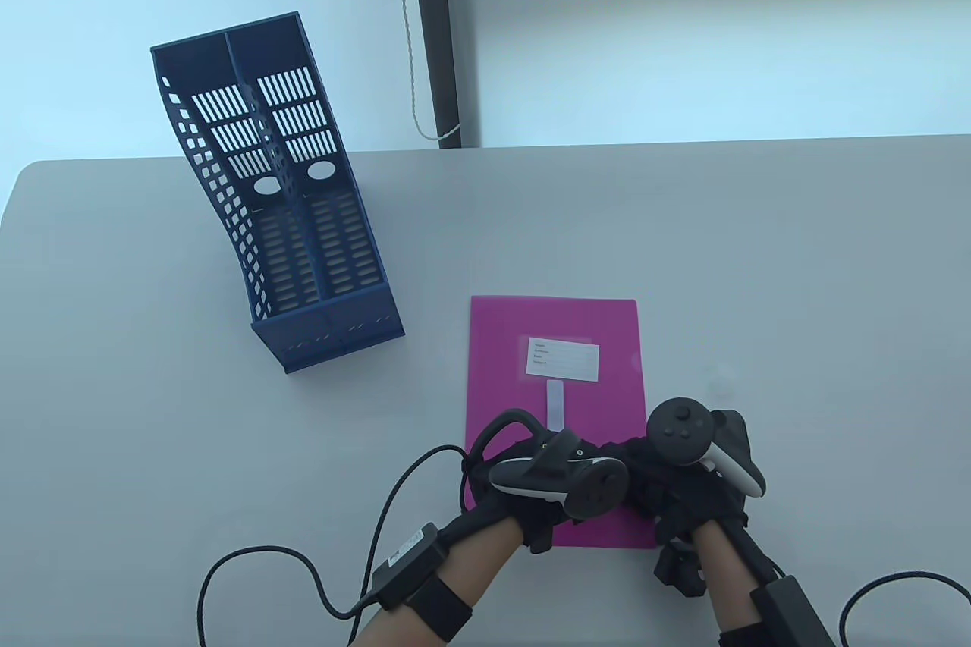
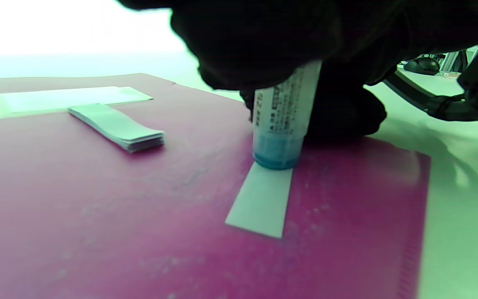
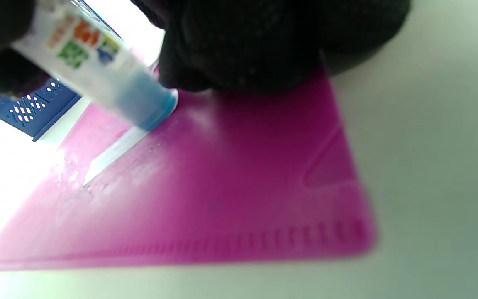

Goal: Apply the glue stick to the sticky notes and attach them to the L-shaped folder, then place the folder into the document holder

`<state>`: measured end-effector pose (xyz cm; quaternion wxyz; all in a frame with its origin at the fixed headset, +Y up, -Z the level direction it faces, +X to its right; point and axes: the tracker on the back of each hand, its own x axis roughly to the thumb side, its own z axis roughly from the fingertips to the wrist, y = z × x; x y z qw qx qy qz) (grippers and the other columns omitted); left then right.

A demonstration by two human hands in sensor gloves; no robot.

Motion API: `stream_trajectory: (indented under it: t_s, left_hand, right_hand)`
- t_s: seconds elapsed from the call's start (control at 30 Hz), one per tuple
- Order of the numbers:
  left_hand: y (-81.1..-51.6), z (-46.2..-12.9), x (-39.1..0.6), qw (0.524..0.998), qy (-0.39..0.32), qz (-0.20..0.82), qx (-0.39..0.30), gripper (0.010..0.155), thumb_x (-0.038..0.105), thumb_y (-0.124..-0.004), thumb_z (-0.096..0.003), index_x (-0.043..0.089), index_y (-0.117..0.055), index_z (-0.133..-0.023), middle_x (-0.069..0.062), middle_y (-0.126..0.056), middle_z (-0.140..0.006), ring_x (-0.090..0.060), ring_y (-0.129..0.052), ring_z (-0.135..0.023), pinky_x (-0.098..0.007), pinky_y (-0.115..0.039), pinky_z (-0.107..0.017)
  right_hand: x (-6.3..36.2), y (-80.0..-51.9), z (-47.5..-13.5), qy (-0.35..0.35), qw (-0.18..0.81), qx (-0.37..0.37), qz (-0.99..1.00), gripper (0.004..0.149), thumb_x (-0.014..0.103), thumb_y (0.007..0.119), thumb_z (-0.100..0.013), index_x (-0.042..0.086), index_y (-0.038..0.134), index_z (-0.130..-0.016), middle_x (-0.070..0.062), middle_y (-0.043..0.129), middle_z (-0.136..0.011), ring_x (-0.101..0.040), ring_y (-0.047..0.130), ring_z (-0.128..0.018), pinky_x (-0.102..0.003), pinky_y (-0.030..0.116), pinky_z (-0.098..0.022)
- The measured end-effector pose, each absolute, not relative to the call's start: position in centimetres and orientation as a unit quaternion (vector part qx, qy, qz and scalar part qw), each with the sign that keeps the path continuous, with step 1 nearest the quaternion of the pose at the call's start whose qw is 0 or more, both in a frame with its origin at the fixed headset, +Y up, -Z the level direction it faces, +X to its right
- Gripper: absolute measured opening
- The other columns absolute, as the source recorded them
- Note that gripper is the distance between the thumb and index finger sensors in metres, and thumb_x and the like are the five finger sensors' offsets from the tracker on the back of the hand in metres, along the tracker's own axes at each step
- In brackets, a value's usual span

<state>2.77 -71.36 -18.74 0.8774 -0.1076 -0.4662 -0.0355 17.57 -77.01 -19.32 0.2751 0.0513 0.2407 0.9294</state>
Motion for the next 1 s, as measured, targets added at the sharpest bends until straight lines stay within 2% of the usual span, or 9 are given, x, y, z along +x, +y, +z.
stream_trajectory:
  t_s: [0.13,0.37,0.57,0.63,0.73,0.83,1.0]
  left_hand:
    - [-71.0,-18.8,2.6,0.879,-0.455,-0.067,-0.127,0.052,0.045,-0.068,-0.0574,0.009,-0.064,-0.095,-0.01,-0.094,-0.055,-0.007,-0.095,-0.024,-0.026,-0.082,-0.022]
    - [-70.7,-18.6,-0.4,0.877,-0.438,-0.062,-0.188,0.052,0.045,-0.069,-0.0579,0.008,-0.066,-0.095,-0.011,-0.095,-0.054,-0.008,-0.095,-0.023,-0.027,-0.082,-0.022]
    - [-71.2,-18.3,-0.6,0.883,-0.452,-0.038,-0.119,0.052,0.045,-0.069,-0.057,0.009,-0.065,-0.095,-0.011,-0.094,-0.054,-0.008,-0.095,-0.024,-0.026,-0.082,-0.022]
    - [-71.1,-18.2,-0.1,0.881,-0.452,-0.038,-0.133,0.052,0.045,-0.069,-0.0572,0.008,-0.065,-0.094,-0.011,-0.094,-0.053,-0.007,-0.095,-0.023,-0.026,-0.082,-0.021]
    - [-70.8,-18.4,-0.5,0.878,-0.435,-0.055,-0.193,0.053,0.045,-0.069,-0.058,0.007,-0.065,-0.095,-0.011,-0.094,-0.054,-0.008,-0.095,-0.024,-0.027,-0.082,-0.022]
    - [-70.8,-18.4,-1.0,0.88,-0.439,-0.051,-0.174,0.052,0.045,-0.069,-0.0579,0.008,-0.065,-0.095,-0.011,-0.094,-0.055,-0.008,-0.095,-0.025,-0.027,-0.082,-0.023]
    - [-71.1,-18.0,0.5,0.879,-0.457,-0.038,-0.128,0.053,0.045,-0.069,-0.0572,0.009,-0.064,-0.095,-0.012,-0.094,-0.056,-0.009,-0.095,-0.025,-0.027,-0.082,-0.023]
  right_hand:
    - [17.6,-77.0,-19.3,0.239,0.274,0.052,0.93,0.034,0.033,0.062,-0.066,0.012,0.086,-0.076,-0.002,0.097,-0.045,-0.01,0.096,-0.029,-0.031,0.082,-0.028]
    - [17.6,-77.0,-19.3,0.239,0.272,0.053,0.93,0.034,0.033,0.062,-0.066,0.012,0.086,-0.076,-0.002,0.097,-0.045,-0.01,0.096,-0.029,-0.031,0.082,-0.028]
    - [17.5,-77.0,-19.4,0.242,0.273,0.052,0.93,0.034,0.033,0.062,-0.066,0.012,0.087,-0.075,-0.002,0.097,-0.045,-0.011,0.096,-0.029,-0.031,0.082,-0.028]
    - [17.5,-77.0,-19.3,0.241,0.272,0.051,0.93,0.034,0.033,0.062,-0.066,0.012,0.086,-0.075,-0.002,0.097,-0.045,-0.011,0.096,-0.029,-0.031,0.082,-0.028]
    - [17.5,-77.0,-19.3,0.239,0.272,0.051,0.931,0.034,0.033,0.062,-0.066,0.012,0.087,-0.075,-0.002,0.097,-0.045,-0.01,0.096,-0.029,-0.031,0.082,-0.028]
    - [17.5,-77.0,-19.3,0.241,0.272,0.051,0.93,0.034,0.033,0.062,-0.066,0.012,0.087,-0.075,-0.002,0.097,-0.045,-0.011,0.096,-0.029,-0.031,0.082,-0.028]
    - [17.5,-77.0,-19.3,0.24,0.271,0.05,0.931,0.034,0.033,0.062,-0.066,0.012,0.087,-0.075,-0.002,0.097,-0.045,-0.011,0.096,-0.029,-0.031,0.082,-0.028]
